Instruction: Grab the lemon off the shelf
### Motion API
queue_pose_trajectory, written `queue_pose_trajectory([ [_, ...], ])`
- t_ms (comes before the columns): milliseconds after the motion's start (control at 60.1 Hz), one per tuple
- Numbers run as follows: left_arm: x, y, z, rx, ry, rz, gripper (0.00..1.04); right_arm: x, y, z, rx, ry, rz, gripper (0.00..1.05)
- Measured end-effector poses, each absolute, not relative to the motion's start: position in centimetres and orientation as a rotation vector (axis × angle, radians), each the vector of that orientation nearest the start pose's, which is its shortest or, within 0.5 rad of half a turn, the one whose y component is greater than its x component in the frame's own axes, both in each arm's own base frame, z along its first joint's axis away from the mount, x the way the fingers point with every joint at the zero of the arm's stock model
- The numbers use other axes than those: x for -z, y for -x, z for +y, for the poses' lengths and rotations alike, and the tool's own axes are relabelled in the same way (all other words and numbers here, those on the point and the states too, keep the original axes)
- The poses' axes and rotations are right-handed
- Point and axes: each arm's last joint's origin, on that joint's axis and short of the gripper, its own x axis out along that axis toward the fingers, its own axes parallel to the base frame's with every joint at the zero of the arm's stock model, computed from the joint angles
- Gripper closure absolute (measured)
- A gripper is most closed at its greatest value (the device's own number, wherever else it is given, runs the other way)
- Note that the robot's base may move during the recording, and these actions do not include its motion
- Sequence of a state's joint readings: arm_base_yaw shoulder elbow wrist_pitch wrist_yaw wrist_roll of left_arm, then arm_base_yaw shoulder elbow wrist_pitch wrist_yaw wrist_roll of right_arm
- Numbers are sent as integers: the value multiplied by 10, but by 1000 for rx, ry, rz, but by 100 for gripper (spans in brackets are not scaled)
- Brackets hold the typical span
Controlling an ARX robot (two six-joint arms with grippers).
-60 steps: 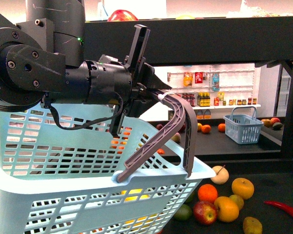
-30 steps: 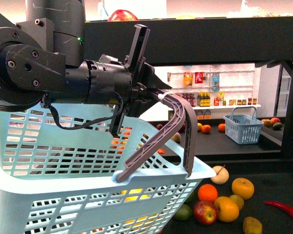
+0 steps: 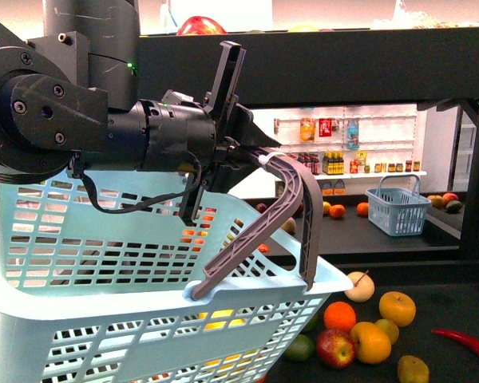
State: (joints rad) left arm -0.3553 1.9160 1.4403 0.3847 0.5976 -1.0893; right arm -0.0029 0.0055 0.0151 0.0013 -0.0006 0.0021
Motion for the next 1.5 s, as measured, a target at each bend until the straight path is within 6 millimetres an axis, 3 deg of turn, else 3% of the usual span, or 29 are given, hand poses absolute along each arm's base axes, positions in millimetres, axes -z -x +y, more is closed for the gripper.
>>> queue_pose_trajectory([
  [116,-285,-412,-171,804,1013,602,96,-168,-97,0,2,-2,-11,69],
  [333,-285,-412,-170,803,1013,602,96,-168,-97,0,2,-2,-11,34],
  [499,-281,-413,-171,695,998,585,96,-168,-97,0,2,-2,-11,6],
  [732,-290,-420,-166,597,1025,477,96,-168,-97,0,1,-2,-11,7],
  [882,-298,-430,-148,452,1101,298,96,-168,-97,0,1,-2,-11,7],
  [1098,-307,-443,-87,293,1268,-70,96,-168,-97,0,1,-2,-11,7],
  [1347,-290,-442,-25,233,1315,-205,96,-168,-97,0,1,-2,-11,7],
  [1497,-286,-437,23,230,1322,-289,96,-168,-97,0,1,-2,-11,7],
])
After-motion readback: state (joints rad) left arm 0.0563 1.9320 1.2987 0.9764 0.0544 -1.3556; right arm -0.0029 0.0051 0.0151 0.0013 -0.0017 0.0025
